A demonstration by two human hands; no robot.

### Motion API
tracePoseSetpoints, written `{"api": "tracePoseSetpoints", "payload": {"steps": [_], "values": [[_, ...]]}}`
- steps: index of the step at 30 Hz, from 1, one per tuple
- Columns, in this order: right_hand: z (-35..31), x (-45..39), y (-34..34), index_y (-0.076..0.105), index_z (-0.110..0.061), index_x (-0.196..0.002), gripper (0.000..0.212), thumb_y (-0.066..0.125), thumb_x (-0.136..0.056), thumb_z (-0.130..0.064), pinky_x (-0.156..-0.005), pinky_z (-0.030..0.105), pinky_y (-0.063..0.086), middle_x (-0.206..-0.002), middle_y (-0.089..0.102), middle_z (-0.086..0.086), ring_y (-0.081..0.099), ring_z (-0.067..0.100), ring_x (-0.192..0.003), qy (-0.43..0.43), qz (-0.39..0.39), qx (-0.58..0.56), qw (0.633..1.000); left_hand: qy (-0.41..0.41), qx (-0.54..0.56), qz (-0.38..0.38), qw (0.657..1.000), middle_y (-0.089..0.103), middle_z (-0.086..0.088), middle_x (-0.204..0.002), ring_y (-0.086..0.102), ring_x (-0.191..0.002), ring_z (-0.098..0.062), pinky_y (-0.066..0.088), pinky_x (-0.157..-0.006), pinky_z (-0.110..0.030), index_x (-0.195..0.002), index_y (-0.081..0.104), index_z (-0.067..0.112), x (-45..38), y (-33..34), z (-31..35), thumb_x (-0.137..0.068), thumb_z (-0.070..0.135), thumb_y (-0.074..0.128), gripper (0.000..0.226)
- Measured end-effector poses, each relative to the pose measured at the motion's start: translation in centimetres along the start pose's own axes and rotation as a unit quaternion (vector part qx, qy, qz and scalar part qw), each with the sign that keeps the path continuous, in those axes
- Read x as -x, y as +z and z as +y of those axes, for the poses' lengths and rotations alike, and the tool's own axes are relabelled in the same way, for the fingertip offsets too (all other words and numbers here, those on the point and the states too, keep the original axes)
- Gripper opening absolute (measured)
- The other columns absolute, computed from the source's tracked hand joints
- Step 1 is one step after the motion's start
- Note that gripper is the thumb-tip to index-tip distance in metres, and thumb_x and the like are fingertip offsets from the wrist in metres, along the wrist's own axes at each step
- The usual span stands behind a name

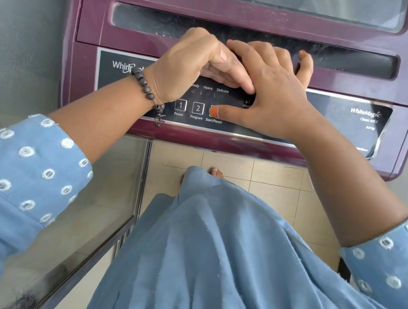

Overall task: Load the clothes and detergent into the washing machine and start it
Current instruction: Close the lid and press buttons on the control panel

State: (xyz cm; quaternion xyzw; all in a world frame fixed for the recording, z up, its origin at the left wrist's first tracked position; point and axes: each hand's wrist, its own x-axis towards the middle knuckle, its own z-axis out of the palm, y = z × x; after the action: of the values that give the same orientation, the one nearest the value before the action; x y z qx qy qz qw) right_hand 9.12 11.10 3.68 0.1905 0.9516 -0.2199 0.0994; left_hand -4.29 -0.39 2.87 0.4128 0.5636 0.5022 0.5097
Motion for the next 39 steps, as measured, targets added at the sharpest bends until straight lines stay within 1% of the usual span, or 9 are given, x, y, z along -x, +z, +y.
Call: {"api": "tracePoseSetpoints", "payload": {"steps": [3,6,12,18,26,29,32,37,39], "values": [[-0.08,-0.04,0.15,0.027,-0.033,-0.15,0.094,0.062,-0.073,-0.072,-0.113,0.063,-0.001,-0.147,0.035,-0.006,0.028,0.024,-0.14,0.003,0.0,0.0,1.0,0.013,-0.005,-0.005,1.0,0.076,-0.002,-0.096,0.07,-0.1,-0.017,0.052,-0.087,-0.024,-0.094,0.075,0.015,0.09,0.04,0.01,-0.085,0.012,0.029,0.047],[-0.14,-0.1,0.17,0.026,-0.034,-0.151,0.096,0.059,-0.07,-0.075,-0.114,0.063,-0.001,-0.148,0.034,-0.006,0.027,0.024,-0.14,0.008,-0.009,0.002,1.0,0.015,-0.004,-0.004,1.0,0.074,-0.009,-0.1,0.07,-0.101,-0.018,0.052,-0.087,-0.024,-0.1,0.074,0.01,0.05,-0.04,-0.06,-0.084,0.015,0.03,0.047],[-0.1,-0.38,-0.26,0.023,-0.034,-0.151,0.1,0.055,-0.066,-0.076,-0.113,0.065,-0.002,-0.149,0.032,-0.004,0.025,0.025,-0.141,0.011,-0.03,0.0,0.999,0.019,-0.005,-0.012,1.0,0.075,-0.009,-0.1,0.069,-0.101,-0.019,0.052,-0.087,-0.024,-0.095,0.078,0.008,-0.05,-0.16,-0.22,-0.079,0.028,0.032,0.053],[-0.06,-0.45,-0.43,0.022,-0.035,-0.152,0.098,0.064,-0.072,-0.073,-0.113,0.065,-0.003,-0.149,0.03,-0.005,0.022,0.025,-0.142,0.013,-0.037,-0.001,0.999,0.017,0.009,-0.013,1.0,0.077,-0.003,-0.097,0.069,-0.1,-0.018,0.052,-0.086,-0.024,-0.098,0.073,0.009,-0.21,-0.21,-0.27,-0.084,0.008,0.024,0.051],[-0.29,-0.63,-0.64,0.023,-0.036,-0.151,0.098,0.061,-0.068,-0.072,-0.112,0.065,-0.005,-0.148,0.03,-0.006,0.022,0.025,-0.142,0.024,-0.047,-0.01,0.999,0.028,0.018,-0.02,0.999,0.077,-0.004,-0.096,0.07,-0.1,-0.02,0.052,-0.087,-0.027,-0.098,0.075,0.008,-0.22,-0.23,-0.44,-0.084,0.014,0.03,0.047],[-0.36,-0.65,-0.66,0.023,-0.037,-0.151,0.097,0.068,-0.071,-0.069,-0.113,0.064,-0.006,-0.149,0.03,-0.006,0.021,0.024,-0.142,0.029,-0.046,-0.011,0.998,0.02,0.021,-0.006,1.0,0.076,-0.004,-0.096,0.07,-0.098,-0.019,0.053,-0.085,-0.026,-0.095,0.075,0.004,-0.22,-0.19,-0.39,-0.084,0.008,0.028,0.049],[-0.42,-0.67,-0.62,0.024,-0.037,-0.15,0.097,0.068,-0.07,-0.069,-0.113,0.065,-0.006,-0.148,0.03,-0.007,0.022,0.024,-0.142,0.03,-0.044,-0.015,0.998,0.024,0.01,-0.006,1.0,0.076,-0.001,-0.096,0.07,-0.098,-0.017,0.053,-0.085,-0.025,-0.097,0.074,0.006,-0.14,-0.2,-0.36,-0.085,0.006,0.024,0.051],[-0.48,-0.75,-0.61,0.024,-0.038,-0.15,0.097,0.068,-0.07,-0.07,-0.113,0.065,-0.006,-0.147,0.03,-0.008,0.021,0.024,-0.142,0.036,-0.044,-0.011,0.998,0.025,0.011,-0.001,1.0,0.075,-0.006,-0.097,0.07,-0.097,-0.017,0.053,-0.085,-0.025,-0.094,0.076,0.002,-0.06,-0.08,-0.42,-0.085,0.003,0.024,0.053],[-0.54,-0.74,-0.61,0.023,-0.038,-0.15,0.097,0.068,-0.07,-0.07,-0.113,0.064,-0.006,-0.148,0.03,-0.008,0.021,0.023,-0.142,0.038,-0.046,-0.01,0.998,0.024,0.013,0.001,1.0,0.075,-0.006,-0.096,0.07,-0.097,-0.017,0.052,-0.085,-0.026,-0.096,0.074,0.006,-0.11,-0.08,-0.4,-0.084,0.004,0.024,0.051]]}}
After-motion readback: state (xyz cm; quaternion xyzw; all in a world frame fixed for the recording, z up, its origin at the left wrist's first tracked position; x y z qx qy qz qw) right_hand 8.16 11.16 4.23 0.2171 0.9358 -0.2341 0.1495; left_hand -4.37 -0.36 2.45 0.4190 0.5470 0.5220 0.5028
